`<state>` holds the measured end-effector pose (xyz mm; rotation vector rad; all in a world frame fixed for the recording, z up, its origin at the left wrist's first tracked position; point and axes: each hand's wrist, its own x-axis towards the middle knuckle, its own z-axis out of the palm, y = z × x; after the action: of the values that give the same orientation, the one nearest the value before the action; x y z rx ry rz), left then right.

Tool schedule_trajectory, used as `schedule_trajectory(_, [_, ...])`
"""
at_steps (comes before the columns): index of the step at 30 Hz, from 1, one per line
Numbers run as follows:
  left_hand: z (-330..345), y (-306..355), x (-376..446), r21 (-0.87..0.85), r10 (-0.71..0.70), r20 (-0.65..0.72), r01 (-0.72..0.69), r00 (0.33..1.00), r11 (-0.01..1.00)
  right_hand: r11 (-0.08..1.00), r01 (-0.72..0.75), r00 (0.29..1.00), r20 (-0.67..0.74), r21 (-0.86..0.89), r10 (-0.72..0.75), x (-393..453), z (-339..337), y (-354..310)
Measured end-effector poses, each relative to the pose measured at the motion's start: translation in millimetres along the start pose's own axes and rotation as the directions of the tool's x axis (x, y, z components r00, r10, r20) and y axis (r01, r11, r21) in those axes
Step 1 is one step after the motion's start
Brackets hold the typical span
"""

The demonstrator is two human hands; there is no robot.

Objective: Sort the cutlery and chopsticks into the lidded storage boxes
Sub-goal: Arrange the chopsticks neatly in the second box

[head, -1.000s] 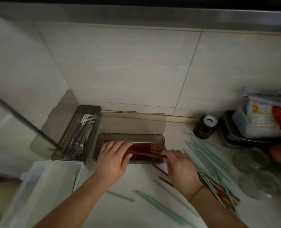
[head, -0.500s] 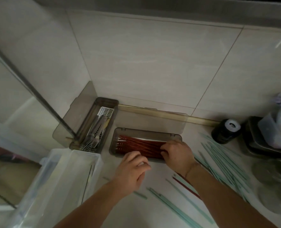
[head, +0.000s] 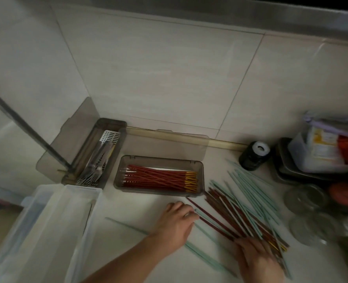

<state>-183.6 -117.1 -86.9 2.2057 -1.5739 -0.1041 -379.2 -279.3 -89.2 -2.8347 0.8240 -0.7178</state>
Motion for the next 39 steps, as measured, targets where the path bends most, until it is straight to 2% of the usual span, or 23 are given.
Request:
schedule_trajectory(3, [7.3, 8.4, 18.3, 0.048, -0.038, 0.042, 0.036, 0.998, 0.998, 0.995, -0.086, 0.995, 0.049, -0.050, 0.088, 3.1, -0.3, 1.9])
schedule_trajectory(7, [14.9, 10.3, 27.8, 0.137, -0.093, 0.090, 0.080, 0.992, 0.987, 0.996, 0.005, 0.983, 0.182, -0.086, 0.011, 3.3, -2.3, 5.7])
schedule_trajectory(11, [11.5, 10.6, 26.2, 0.137, -0.011, 0.099, -0.003, 0.995, 0.991, 0.993, 0.045, 0.966, 0.256, -0.106, -0.016, 1.7, -4.3, 6.9])
schedule_trajectory(15, [7.3, 15.4, 17.4, 0.172, 0.110, 0.080, -0.122, 0.991, 0.977, 0.995, 0.051, 0.978, 0.205, -0.084, -0.033, 2.7, -6.8, 1.4])
schedule_trajectory(18, [6.9, 21.3, 12.8, 0.188, 0.155, -0.034, -0.146, 0.987, 0.971, 0.999, 0.039, 0.994, 0.101, -0.013, -0.038, 11.2, -6.9, -14.0])
schedule_trajectory(22, [-19.2, 0.7, 8.1, 0.206, 0.056, -0.297, 0.007, 0.953, 0.979, 0.985, 0.145, 0.989, 0.028, 0.092, -0.148, 44.1, -11.6, -32.2])
schedule_trajectory(27, [-66.6, -47.7, -4.3, 0.253, -0.154, -0.393, 0.268, 0.907, 0.930, 0.963, 0.210, 0.971, 0.082, 0.168, -0.226, 96.1, -3.9, -73.3])
schedule_trajectory(30, [-80.2, -66.9, -8.1, 0.250, -0.354, -0.330, 0.443, 0.875, 0.861, 0.968, 0.175, 0.949, 0.230, 0.182, -0.215, 133.6, 15.5, -107.6])
schedule_trajectory(32, [-80.5, -72.5, -10.3, 0.252, -0.422, -0.253, 0.481, 0.870, 0.840, 0.972, 0.152, 0.900, 0.381, 0.180, -0.211, 152.5, 31.0, -125.0])
schedule_trajectory(34, [-75.7, -73.5, -11.8, 0.253, -0.448, -0.194, 0.485, 0.873, 0.837, 0.974, 0.137, 0.850, 0.483, 0.180, -0.209, 161.0, 45.8, -136.2])
schedule_trajectory(39, [-60.7, -63.9, -11.3, 0.189, -0.382, -0.184, 0.415, 0.905, 0.890, 0.965, 0.099, 0.806, 0.548, 0.243, -0.221, 162.0, 61.8, -138.5])
